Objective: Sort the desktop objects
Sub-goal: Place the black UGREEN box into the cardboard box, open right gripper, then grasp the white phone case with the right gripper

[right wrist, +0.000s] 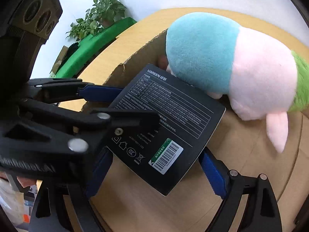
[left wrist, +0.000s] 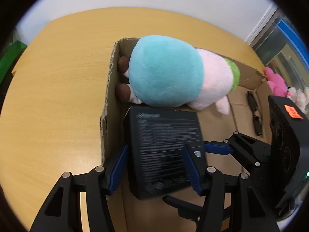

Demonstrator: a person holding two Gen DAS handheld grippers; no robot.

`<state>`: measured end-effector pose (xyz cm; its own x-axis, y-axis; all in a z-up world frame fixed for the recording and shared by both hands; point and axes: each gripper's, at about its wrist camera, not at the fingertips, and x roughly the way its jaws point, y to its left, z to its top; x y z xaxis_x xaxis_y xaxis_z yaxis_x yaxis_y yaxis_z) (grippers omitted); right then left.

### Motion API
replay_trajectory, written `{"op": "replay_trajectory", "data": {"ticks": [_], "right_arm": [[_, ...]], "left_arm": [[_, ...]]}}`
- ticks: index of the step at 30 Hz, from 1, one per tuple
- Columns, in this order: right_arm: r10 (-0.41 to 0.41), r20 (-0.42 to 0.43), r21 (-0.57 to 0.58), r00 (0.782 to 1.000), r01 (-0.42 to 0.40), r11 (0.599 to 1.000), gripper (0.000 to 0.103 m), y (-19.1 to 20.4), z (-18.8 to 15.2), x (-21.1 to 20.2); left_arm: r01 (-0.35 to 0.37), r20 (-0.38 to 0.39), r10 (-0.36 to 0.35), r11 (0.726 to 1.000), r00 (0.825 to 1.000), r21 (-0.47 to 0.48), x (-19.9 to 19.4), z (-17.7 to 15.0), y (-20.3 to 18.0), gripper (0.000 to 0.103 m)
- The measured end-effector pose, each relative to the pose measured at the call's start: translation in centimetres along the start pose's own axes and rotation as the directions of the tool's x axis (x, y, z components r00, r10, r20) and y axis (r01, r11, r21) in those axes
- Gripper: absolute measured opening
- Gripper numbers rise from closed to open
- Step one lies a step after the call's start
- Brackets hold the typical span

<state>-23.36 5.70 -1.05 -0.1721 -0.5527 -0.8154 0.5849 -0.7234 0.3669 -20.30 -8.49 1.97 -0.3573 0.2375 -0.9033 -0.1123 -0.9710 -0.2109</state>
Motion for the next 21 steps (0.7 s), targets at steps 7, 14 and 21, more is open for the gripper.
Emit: {"op": "replay_trajectory", "data": {"ticks": [7,14,21], "right_arm": [[-0.127,0.18,-0.002,0.975,0.129,0.992,0.098,3.3,-4.4,-9.7],[-0.241,0.368,0.166,0.898,0.191,0.967,0.103,5.5,-13.3,-18.9],[-0.199,0.278,0.127,0.94,0.169,0.977,0.103,7.0,-20.8,-18.2]], "left_arm": [[0.002,0.216,-0.012,0.999,0.976,0.048,-8.4,-3.6,-0.5,0.059],[-0.045,0.433,-0.026,0.987,0.901,0.153,-14.8,-10.9,-4.1,0.08],[0.062,0.335,-0.109,0.987,0.936,0.147,-12.3,-16.2,-3.6,0.08]]}}
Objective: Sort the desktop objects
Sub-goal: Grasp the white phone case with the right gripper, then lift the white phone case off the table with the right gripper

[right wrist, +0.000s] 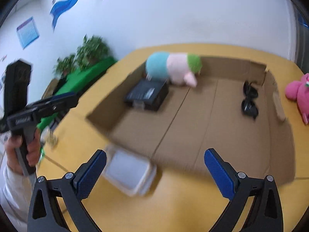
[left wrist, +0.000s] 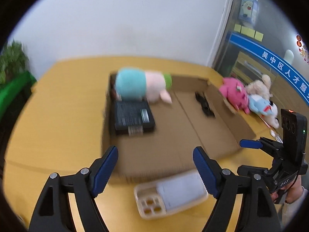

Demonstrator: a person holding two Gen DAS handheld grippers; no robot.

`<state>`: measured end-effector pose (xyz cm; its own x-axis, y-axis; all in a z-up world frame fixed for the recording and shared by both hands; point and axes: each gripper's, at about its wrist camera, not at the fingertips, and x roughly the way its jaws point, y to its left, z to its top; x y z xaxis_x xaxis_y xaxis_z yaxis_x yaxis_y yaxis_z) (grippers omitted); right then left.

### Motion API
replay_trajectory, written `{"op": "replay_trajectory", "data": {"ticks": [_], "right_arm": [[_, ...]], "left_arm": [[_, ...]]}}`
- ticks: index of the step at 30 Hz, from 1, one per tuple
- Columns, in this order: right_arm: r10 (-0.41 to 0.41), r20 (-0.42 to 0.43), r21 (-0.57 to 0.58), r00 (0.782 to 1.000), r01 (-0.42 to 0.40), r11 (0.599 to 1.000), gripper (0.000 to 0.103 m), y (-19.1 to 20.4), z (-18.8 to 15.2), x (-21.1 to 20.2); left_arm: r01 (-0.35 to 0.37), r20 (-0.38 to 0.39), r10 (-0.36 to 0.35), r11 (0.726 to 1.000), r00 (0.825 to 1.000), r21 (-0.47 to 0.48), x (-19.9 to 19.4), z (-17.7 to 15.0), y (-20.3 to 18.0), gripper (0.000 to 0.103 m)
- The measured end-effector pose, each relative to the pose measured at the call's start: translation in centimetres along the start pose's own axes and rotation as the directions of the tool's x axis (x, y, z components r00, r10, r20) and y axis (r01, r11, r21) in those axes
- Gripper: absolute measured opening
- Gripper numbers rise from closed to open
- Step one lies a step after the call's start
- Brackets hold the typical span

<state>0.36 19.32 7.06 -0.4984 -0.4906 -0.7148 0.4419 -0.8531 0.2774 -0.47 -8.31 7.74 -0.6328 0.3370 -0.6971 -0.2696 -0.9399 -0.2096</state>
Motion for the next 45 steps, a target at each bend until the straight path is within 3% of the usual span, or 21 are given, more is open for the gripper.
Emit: {"op": "replay_trajectory", "data": {"ticks": [6,12,15,17,18,22,24,26,29,35,39,41,45], "right_arm": [[0.073,-0.095,-0.003,0.993,-0.074,0.997,0.102,1.7,-3.6,3.2],[0.101,-0.141,-0.03,0.985,-0.106,0.994,0.1,2.6,-3.9,6.4],[0.111,-0.163,-0.028,0.98,-0.117,0.993,0.089,2.4,-4.0,7.5],[0.092,-0.178,-0.045,0.98,-0.102,0.994,0.07,2.5,-3.8,8.4],[0.092,-0.187,-0.046,0.978,-0.103,0.994,0.067,2.4,-3.9,8.7],[0.068,-0.181,-0.041,0.981,-0.077,0.996,0.052,2.2,-4.3,8.8],[0.067,-0.16,-0.031,0.985,-0.072,0.997,0.041,1.9,-4.4,8.3],[0.077,-0.135,-0.032,0.988,-0.082,0.996,0.034,1.7,-4.5,7.2],[0.07,-0.107,-0.08,0.992,-0.078,0.994,0.033,2.2,-5.0,5.4],[0.065,-0.012,-0.181,0.998,-0.066,0.981,0.033,3.1,-7.6,1.3],[0.077,0.001,-0.186,0.997,-0.075,0.98,0.029,2.2,-9.4,-0.3],[0.09,-0.007,-0.161,0.996,-0.09,0.983,0.021,1.4,-10.1,-0.7],[0.125,-0.021,-0.111,0.992,-0.127,0.986,0.019,-0.2,-11.0,-1.3]], "left_arm": [[0.072,-0.118,-0.089,0.988,0.989,-0.138,2.8,-4.5,2.4,0.08],[0.117,-0.207,-0.164,0.968,0.965,-0.223,6.1,-7.0,3.8,0.078],[0.127,-0.226,-0.2,0.945,0.953,-0.3,7.6,-8.0,4.8,0.077],[0.155,-0.221,-0.24,0.926,0.945,-0.343,8.0,-8.5,5.1,0.067],[0.178,-0.219,-0.263,0.922,0.94,-0.345,8.1,-8.6,4.9,0.06],[0.191,-0.226,-0.267,0.932,0.937,-0.309,8.0,-9.0,3.9,0.057],[0.217,-0.203,-0.292,0.921,0.935,-0.324,7.5,-9.0,3.8,0.057],[0.262,-0.165,-0.326,0.91,0.931,-0.321,6.6,-9.0,3.4,0.05],[0.318,-0.115,-0.355,0.913,0.928,-0.257,4.7,-8.5,1.5,0.049],[0.347,-0.068,-0.358,0.928,0.931,-0.133,2.6,-9.1,-1.1,0.049],[0.352,-0.087,-0.354,0.935,0.931,-0.038,2.5,-9.9,-2.9,0.049],[0.35,-0.108,-0.35,0.937,0.931,-0.012,3.1,-10.0,-4.0,0.049],[0.361,-0.113,-0.353,0.931,0.929,0.053,3.2,-10.0,-5.5,0.038]]}}
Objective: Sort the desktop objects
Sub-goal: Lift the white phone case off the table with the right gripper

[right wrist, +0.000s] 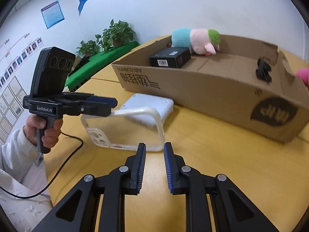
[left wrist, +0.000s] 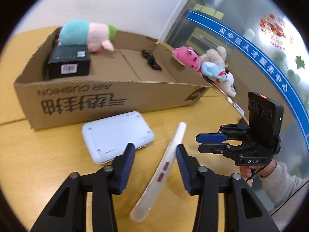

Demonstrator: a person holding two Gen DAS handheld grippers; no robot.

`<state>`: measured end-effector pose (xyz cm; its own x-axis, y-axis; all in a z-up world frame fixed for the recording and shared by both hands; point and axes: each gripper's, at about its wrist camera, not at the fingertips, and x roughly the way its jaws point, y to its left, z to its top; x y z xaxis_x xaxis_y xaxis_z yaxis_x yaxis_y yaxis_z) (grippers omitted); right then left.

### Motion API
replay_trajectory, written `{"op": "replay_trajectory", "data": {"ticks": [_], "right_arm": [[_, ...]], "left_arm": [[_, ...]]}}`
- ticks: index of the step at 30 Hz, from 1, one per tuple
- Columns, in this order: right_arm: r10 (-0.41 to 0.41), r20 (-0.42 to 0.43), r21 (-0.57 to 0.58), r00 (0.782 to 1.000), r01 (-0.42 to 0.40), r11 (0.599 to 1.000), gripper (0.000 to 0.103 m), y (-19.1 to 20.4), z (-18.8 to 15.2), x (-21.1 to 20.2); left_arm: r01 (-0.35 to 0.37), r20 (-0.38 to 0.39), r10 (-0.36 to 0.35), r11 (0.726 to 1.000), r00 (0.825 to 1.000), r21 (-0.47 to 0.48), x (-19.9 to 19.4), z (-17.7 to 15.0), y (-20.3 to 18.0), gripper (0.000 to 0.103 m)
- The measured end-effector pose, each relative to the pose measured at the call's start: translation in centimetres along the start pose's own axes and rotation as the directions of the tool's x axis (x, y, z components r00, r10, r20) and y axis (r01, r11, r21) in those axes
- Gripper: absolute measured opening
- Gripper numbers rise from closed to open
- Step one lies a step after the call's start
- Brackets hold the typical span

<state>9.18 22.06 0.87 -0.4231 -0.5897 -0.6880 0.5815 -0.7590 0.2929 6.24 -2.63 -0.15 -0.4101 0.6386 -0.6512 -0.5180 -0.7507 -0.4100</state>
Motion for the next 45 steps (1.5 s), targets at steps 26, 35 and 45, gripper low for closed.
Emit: {"op": "replay_trajectory", "data": {"ticks": [26,35,45], "right_arm": [[-0.066,-0.194,-0.022,0.979,0.063,0.998,0.025,0.6,-2.2,2.5],[-0.296,-0.177,0.019,0.939,0.304,0.952,0.01,-1.4,-2.4,1.8],[-0.33,-0.125,0.205,0.936,0.35,0.914,0.012,-2.4,-4.6,-1.8]], "left_arm": [[-0.089,-0.219,0.064,0.99,0.974,-0.106,-1.3,-5.9,-2.7,0.028],[-0.131,-0.3,0.069,0.972,0.951,-0.194,0.6,-6.1,-3.1,0.028],[-0.139,-0.306,0.065,0.964,0.95,-0.226,5.0,-3.1,-2.3,0.027]]}}
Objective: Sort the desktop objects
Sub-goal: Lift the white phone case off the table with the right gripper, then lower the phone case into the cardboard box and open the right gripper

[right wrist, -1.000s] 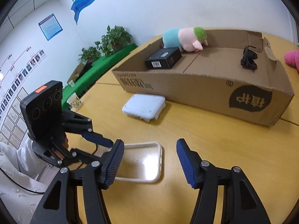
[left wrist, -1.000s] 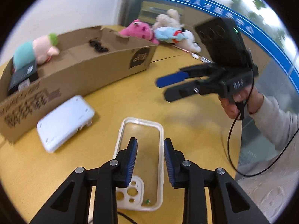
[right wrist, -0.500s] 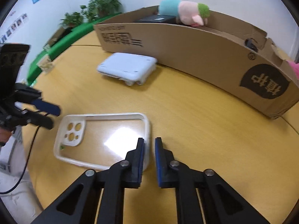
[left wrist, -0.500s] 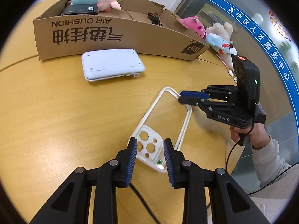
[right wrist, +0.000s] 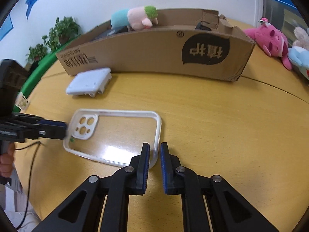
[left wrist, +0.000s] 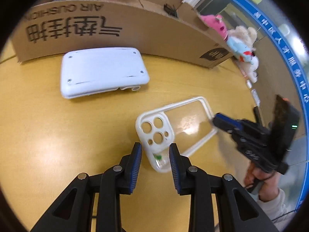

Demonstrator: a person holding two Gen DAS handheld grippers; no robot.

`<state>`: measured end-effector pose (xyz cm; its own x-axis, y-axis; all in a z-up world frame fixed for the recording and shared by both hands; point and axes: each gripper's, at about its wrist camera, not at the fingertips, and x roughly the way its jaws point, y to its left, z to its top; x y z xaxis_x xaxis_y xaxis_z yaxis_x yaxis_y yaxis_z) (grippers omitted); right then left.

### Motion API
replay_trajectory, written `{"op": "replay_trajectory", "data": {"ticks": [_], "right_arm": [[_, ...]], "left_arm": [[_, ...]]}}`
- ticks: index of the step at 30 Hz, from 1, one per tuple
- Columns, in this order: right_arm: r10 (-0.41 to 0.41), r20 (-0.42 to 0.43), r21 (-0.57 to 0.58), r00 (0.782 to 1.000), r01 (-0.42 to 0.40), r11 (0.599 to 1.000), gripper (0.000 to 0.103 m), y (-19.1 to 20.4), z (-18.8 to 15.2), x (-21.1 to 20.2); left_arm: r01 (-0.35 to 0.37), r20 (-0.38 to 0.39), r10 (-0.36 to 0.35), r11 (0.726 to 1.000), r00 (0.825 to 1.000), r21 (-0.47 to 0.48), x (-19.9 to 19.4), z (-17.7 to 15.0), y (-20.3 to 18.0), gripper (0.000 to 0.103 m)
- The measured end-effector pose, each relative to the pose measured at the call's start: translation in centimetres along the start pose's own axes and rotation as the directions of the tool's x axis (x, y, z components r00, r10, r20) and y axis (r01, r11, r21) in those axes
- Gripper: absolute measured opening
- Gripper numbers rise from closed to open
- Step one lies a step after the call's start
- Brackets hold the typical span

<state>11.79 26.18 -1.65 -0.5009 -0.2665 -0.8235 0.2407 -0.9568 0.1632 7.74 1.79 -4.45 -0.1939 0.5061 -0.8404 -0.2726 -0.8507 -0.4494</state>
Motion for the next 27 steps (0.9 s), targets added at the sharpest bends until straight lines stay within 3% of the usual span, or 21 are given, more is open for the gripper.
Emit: {"op": "replay_trajectory", "data": {"ticks": [3,6,8,12,16,19,22,27], "right_arm": [[0.003,0.011,0.0,1.0,-0.003,1.0,0.017,-0.4,0.3,0.1],[0.011,0.005,-0.007,1.0,-0.011,1.0,0.018,-0.1,0.3,0.9],[-0.024,-0.001,-0.047,1.0,0.024,0.999,0.016,0.6,0.2,1.0],[-0.02,0.006,-0.021,1.0,0.02,1.0,0.01,0.4,0.1,0.8],[-0.016,0.101,-0.024,0.995,0.018,1.0,0.01,0.7,1.5,-2.0],[-0.025,0.211,-0.057,0.977,0.038,0.998,0.01,1.4,4.2,-5.4],[-0.047,0.332,-0.103,0.942,0.085,0.991,0.01,2.3,8.0,-8.9],[-0.032,0.418,-0.131,0.908,0.095,0.987,0.01,3.0,14.1,-10.7]], "left_arm": [[-0.009,0.002,0.009,1.0,1.0,0.01,0.2,0.3,-0.4,0.027],[-0.048,0.011,0.047,0.999,0.999,0.002,0.2,0.5,0.0,0.012],[-0.035,0.015,0.035,0.999,0.999,-0.011,0.0,0.4,0.4,0.011],[-0.027,0.051,0.027,1.0,0.998,-0.009,-0.8,0.8,0.1,0.01],[-0.015,0.146,0.011,1.0,0.989,0.025,-4.4,2.7,-1.1,0.01],[-0.029,0.236,0.01,0.997,0.972,0.075,-7.9,5.7,-2.6,0.01],[-0.044,0.325,0.0,0.991,0.946,0.128,-11.5,9.3,-3.8,0.01],[-0.101,0.437,0.021,0.982,0.899,0.16,-15.5,13.9,-4.3,0.01]]}}
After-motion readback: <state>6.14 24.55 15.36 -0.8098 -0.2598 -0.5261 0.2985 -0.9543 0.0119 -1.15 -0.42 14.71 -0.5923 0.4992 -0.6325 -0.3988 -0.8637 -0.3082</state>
